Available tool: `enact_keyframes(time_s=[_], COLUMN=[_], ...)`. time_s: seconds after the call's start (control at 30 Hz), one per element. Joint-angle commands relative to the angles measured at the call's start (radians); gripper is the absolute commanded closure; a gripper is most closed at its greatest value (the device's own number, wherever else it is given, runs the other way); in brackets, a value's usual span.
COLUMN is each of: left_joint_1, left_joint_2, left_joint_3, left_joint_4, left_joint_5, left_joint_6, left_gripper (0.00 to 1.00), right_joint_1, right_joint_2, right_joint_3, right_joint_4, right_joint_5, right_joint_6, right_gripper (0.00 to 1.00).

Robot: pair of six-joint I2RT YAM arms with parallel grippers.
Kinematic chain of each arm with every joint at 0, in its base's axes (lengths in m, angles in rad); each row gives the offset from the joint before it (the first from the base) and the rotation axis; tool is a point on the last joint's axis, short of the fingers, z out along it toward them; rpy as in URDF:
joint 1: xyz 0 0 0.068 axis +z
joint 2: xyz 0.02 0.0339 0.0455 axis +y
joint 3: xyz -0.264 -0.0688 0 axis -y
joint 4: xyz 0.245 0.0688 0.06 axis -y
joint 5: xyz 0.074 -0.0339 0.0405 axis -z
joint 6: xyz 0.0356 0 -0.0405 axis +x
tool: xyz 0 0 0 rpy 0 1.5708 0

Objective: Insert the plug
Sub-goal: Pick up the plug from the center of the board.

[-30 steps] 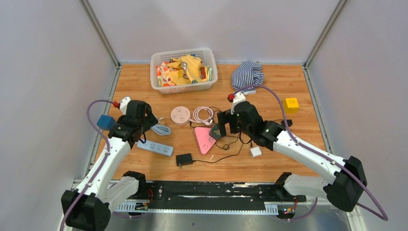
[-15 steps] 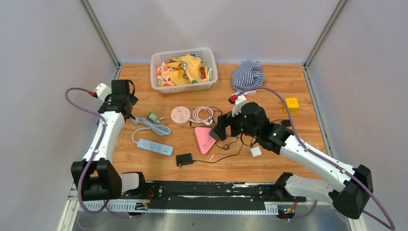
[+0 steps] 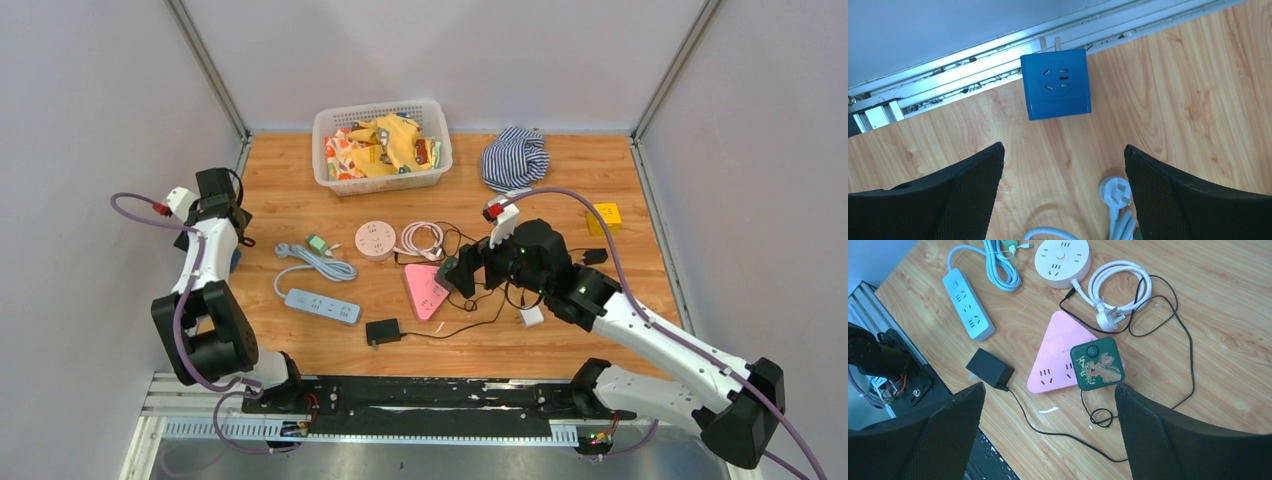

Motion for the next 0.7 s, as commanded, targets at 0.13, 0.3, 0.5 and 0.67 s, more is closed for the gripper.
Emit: enact_keyframes(time_s=[0.13, 0.3, 0.5, 0.67], left_joint_1=[0.051, 0.073, 0.077, 0.079], left_joint_2=[0.113, 0.169, 0.224, 0.266], left_joint_3=[0.021, 0.022, 0.062, 0.095], left_joint_4=[0.057, 0.102, 0.115, 0.110], left_joint_5=[-0.048, 0.006, 0.015, 0.023], left_joint_6=[0.035, 0.039, 0.077, 0.097], left_gripper=[0.08, 0.14, 0.14, 0.09], right_joint_1=[-0.009, -0.009, -0.009, -0.010], right_joint_2=[-0.081, -0.107, -0.103, -0.098], right_joint_3=[-0.031, -0.036, -0.036, -0.040], right_joint_4=[0.016, 0.016, 0.015, 0.015], right_joint_5=[-0.001, 0.010, 0.011, 0.009], right_joint_6=[0.000, 0.000, -0.004, -0.014], right_gripper=[0.01, 0.01, 0.01, 0.01])
